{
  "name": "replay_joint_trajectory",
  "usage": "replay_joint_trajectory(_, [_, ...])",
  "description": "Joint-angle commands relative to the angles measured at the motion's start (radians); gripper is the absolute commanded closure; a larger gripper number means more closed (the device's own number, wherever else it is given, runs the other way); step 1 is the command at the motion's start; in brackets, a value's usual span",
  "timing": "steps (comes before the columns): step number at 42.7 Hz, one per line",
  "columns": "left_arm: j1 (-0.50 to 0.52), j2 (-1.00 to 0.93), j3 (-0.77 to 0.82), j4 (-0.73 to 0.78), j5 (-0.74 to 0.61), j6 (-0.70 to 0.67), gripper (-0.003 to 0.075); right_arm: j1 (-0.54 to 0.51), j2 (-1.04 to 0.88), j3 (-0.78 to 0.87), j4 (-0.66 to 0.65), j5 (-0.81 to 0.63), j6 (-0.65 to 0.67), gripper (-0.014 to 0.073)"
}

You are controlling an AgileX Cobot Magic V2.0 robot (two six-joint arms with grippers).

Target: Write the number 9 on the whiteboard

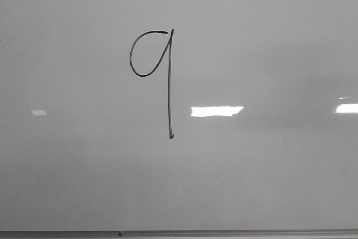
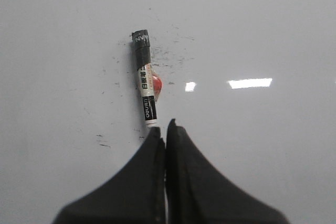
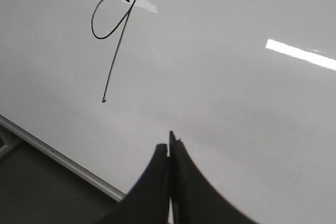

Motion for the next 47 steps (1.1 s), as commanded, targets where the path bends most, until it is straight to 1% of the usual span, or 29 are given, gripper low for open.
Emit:
replay_joint_trajectory(1, [0.0,-0.021,0.001,-0.007,-0.09,-0.012,0.0739,-0.004,0.002,-0.025,0.029,-0.053,-0.003,0.0664])
replay_joint_trajectory(10, [0.0,-0.021,0.001,-0.007,-0.09,-0.012,0.0739,-0.004,0.002,-0.025,0.024,-0.064,-0.003,0.0664])
replay_joint_trajectory(13, [0.0,-0.021,0.001,-0.007,-0.09,-0.012,0.0739,-0.004,-0.001,-0.021,0.003,-0.086,0.006,0.0664])
replay_joint_trajectory(14, [0.0,-0.021,0.001,-0.007,-0.09,-0.012,0.0739,-0.004,-0.004,-0.018,-0.022,-0.095,0.027,0.0664])
replay_joint_trajectory(16, [0.0,-0.021,0.001,-0.007,-0.09,-0.012,0.0739,-0.004,-0.011,-0.012,-0.08,-0.126,0.089,0.0664])
replay_joint_trajectory(19, [0.0,-0.021,0.001,-0.007,-0.09,-0.012,0.0739,-0.004,-0.029,0.005,-0.217,-0.181,0.256,0.0664])
replay_joint_trajectory(20, [0.0,-0.021,0.001,-0.007,-0.09,-0.012,0.0739,-0.004,-0.038,0.015,-0.281,-0.199,0.333,0.0664])
replay_joint_trajectory(24, [0.0,-0.021,0.001,-0.007,-0.09,-0.012,0.0739,-0.006,-0.074,0.054,-0.491,-0.277,0.561,0.0664])
replay_joint_trajectory(28, [0.0,-0.021,0.001,-0.007,-0.09,-0.012,0.0739,-0.025,-0.126,0.108,-0.641,-0.342,0.717,0.0664])
replay_joint_trajectory(30, [0.0,-0.021,0.001,-0.007,-0.09,-0.012,0.0739,-0.043,-0.16,0.143,-0.672,-0.365,0.759,0.0664])
replay_joint_trajectory(33, [0.0,-0.021,0.001,-0.007,-0.09,-0.012,0.0739,-0.083,-0.208,0.187,-0.689,-0.384,0.787,0.0664])
replay_joint_trajectory(37, [0.0,-0.021,0.001,-0.007,-0.09,-0.012,0.0739,-0.129,-0.279,0.253,-0.689,-0.378,0.789,0.0664])
replay_joint_trajectory(42, [0.0,-0.021,0.001,-0.007,-0.09,-0.012,0.0739,-0.169,-0.361,0.334,-0.689,-0.373,0.791,0.0664])
replay_joint_trajectory(47, [0.0,-0.021,0.001,-0.007,-0.09,-0.012,0.0739,-0.191,-0.438,0.396,-0.689,-0.366,0.82,0.0664])
